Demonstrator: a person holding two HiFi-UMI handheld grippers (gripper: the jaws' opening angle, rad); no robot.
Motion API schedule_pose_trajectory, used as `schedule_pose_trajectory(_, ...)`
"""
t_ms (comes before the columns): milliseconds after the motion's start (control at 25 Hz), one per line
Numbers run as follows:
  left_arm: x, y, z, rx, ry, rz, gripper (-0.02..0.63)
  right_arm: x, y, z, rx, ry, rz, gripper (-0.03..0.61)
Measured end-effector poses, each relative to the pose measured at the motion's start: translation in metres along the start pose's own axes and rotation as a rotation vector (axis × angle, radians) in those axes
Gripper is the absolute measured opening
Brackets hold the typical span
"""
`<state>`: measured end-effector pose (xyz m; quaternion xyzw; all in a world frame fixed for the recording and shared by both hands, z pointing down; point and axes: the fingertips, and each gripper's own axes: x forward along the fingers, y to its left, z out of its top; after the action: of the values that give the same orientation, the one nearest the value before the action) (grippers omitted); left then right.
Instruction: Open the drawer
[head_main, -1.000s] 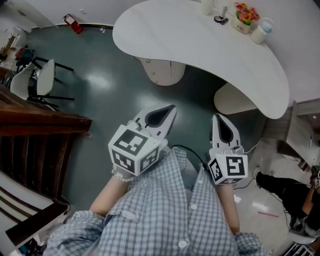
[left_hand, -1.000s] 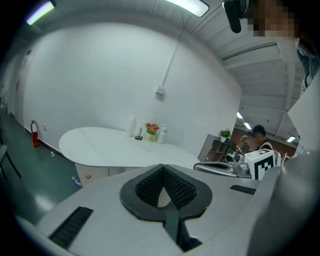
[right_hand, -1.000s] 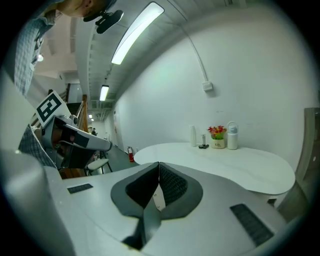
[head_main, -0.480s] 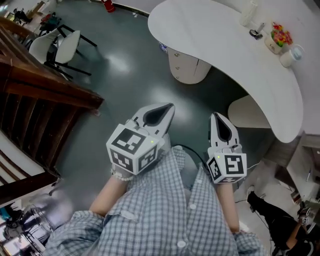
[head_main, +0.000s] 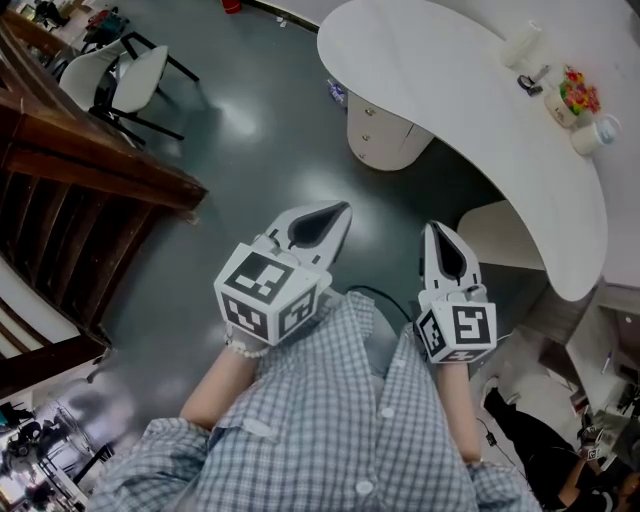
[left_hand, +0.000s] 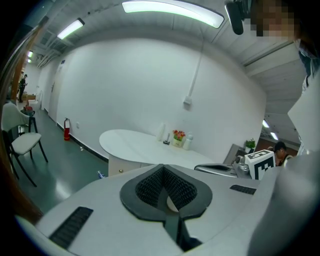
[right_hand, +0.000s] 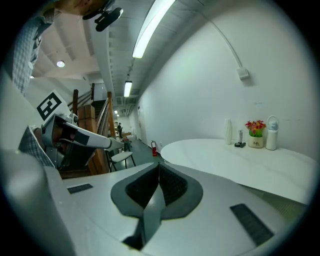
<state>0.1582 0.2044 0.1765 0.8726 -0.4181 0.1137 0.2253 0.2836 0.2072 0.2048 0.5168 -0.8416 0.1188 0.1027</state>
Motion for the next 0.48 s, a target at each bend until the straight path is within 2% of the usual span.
schedule_pose_trajectory(480,0.014,0.086,0.042,0.016,0.031,-0.053,-0.002,0.074,0.028,0.023,0.019,0.023,-0.066,0.009)
